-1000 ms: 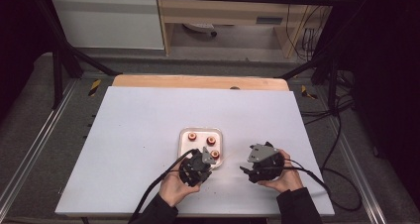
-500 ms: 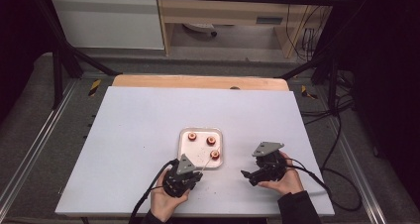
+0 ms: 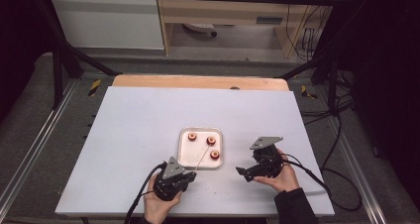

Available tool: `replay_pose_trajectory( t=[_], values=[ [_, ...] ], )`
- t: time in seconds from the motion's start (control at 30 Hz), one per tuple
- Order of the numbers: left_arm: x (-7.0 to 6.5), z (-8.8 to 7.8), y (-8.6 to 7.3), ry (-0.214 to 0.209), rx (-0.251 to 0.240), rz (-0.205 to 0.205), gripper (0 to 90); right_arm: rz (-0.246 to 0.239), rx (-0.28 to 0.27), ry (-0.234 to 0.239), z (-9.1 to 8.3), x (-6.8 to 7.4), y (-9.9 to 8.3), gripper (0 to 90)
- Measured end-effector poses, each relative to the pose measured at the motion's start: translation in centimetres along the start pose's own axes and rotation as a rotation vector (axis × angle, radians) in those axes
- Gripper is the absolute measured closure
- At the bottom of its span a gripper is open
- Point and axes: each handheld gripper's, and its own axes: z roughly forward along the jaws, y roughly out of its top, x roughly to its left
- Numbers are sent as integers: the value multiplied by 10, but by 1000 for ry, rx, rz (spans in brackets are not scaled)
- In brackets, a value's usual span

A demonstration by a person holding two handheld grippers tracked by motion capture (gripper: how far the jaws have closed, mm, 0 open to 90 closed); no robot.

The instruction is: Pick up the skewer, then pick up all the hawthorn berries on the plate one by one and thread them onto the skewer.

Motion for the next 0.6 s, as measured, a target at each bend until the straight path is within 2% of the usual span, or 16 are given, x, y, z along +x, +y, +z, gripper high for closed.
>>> replay_pose_trajectory(
  t=[0.17, 0.6],
  values=[
    [2, -2, -2, 1, -12, -7, 883, 24, -3, 6, 3, 1, 11, 26],
    [6, -3, -5, 2, -11, -12, 883, 41, 11, 18, 12, 10, 35, 25]
  ],
)
